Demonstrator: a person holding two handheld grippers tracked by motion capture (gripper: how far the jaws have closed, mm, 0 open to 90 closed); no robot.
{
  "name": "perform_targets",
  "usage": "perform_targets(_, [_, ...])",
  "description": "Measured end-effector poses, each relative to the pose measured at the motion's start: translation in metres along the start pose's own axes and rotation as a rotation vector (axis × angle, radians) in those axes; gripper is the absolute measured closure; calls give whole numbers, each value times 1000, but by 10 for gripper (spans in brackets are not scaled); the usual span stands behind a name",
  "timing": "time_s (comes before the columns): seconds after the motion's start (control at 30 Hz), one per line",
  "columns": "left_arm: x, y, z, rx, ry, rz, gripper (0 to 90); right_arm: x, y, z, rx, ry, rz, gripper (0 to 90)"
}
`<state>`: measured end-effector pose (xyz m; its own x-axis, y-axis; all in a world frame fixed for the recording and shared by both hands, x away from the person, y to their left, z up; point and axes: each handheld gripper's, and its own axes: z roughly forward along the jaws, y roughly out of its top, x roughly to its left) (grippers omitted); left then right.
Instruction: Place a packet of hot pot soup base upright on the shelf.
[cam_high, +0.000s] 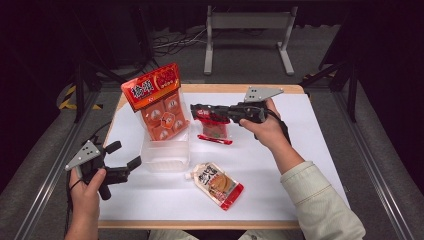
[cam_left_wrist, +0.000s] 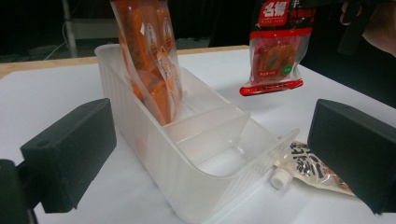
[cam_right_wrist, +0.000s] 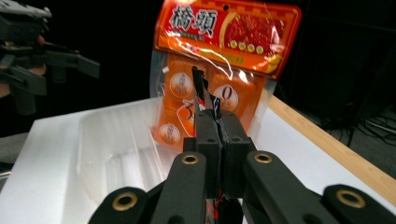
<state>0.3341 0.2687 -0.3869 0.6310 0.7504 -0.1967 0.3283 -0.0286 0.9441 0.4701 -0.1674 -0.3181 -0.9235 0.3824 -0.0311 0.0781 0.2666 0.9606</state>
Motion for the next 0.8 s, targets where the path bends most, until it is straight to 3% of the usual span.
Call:
perform_targets(0.4, [2, -2, 0, 25, 1, 32, 20, 1, 10, 6, -82, 44, -36, 889])
perform_targets(0.8, [1, -3, -2, 31, -5, 32, 20, 10, 21, 26, -92, 79, -71, 889])
